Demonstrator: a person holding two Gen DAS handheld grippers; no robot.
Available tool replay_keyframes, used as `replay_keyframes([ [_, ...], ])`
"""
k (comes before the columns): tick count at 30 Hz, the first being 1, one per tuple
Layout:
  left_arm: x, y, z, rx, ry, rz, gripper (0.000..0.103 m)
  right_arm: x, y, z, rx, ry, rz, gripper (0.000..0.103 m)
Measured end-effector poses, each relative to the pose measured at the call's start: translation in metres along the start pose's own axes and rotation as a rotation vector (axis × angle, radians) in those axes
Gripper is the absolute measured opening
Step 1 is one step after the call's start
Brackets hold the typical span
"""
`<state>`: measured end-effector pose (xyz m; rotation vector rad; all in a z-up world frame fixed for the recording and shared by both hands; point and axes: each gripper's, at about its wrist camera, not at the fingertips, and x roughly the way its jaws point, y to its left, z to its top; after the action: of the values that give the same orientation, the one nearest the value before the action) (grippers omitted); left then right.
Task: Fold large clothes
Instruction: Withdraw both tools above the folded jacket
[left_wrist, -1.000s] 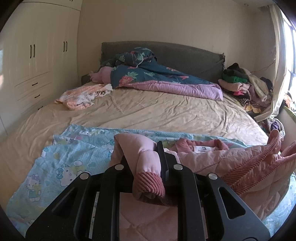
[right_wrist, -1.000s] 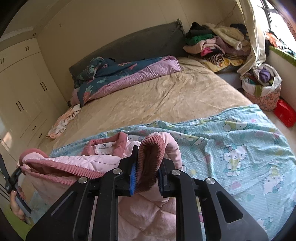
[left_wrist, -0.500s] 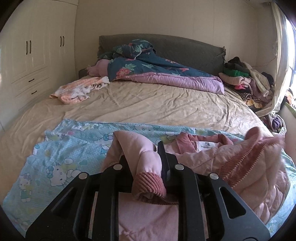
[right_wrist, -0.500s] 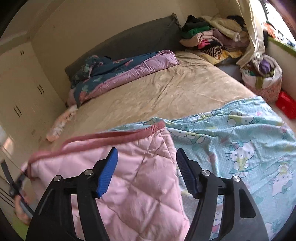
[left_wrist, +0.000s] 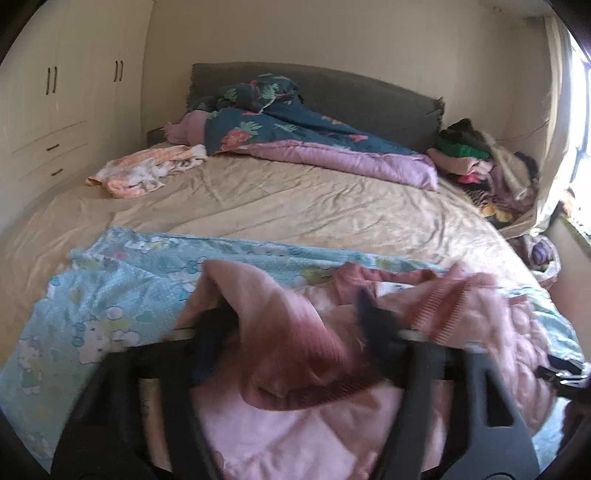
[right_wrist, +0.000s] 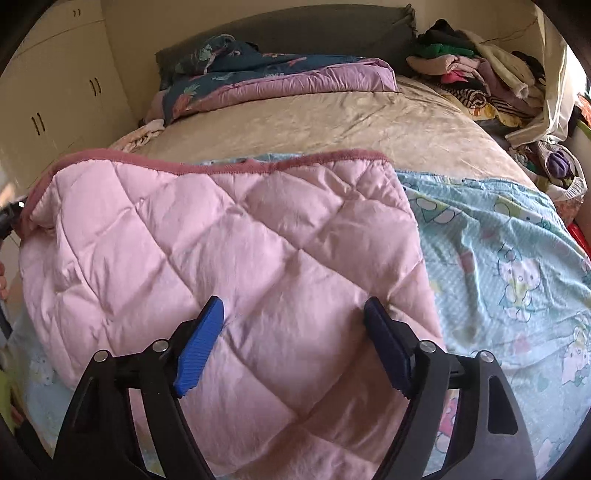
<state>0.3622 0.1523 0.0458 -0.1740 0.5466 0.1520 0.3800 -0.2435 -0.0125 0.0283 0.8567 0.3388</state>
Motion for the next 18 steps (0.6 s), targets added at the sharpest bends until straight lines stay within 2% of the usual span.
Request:
replay_keyframes([
  [1, -0.005, -0.003, 0.001, 0.014, -0.017, 0.009, 0.084, -0.001, 0.001, -0.001, 0.002, -0.007, 0.002, 0.078],
  [4, -0.019, -0.005, 0.004, 0.031, -0.045, -0.013, 0.085, -0.009, 0.000, -0.001, 0.010, -0.022, 0.010, 0.079],
  [9, -0.032, 0.011, -0.010, 0.048, -0.046, 0.027, 0.092, -0.040, -0.005, -0.005, -0.025, -0.095, -0.047, 0.089],
  [14, -0.020, 0.045, -0.053, 0.013, 0.076, 0.033, 0.093, -0.055, -0.020, -0.022, -0.040, -0.119, -0.116, 0.092],
  [18, -0.009, 0.066, -0.084, -0.088, 0.172, -0.066, 0.093, -0.048, -0.032, -0.038, -0.015, -0.086, -0.132, 0.092],
])
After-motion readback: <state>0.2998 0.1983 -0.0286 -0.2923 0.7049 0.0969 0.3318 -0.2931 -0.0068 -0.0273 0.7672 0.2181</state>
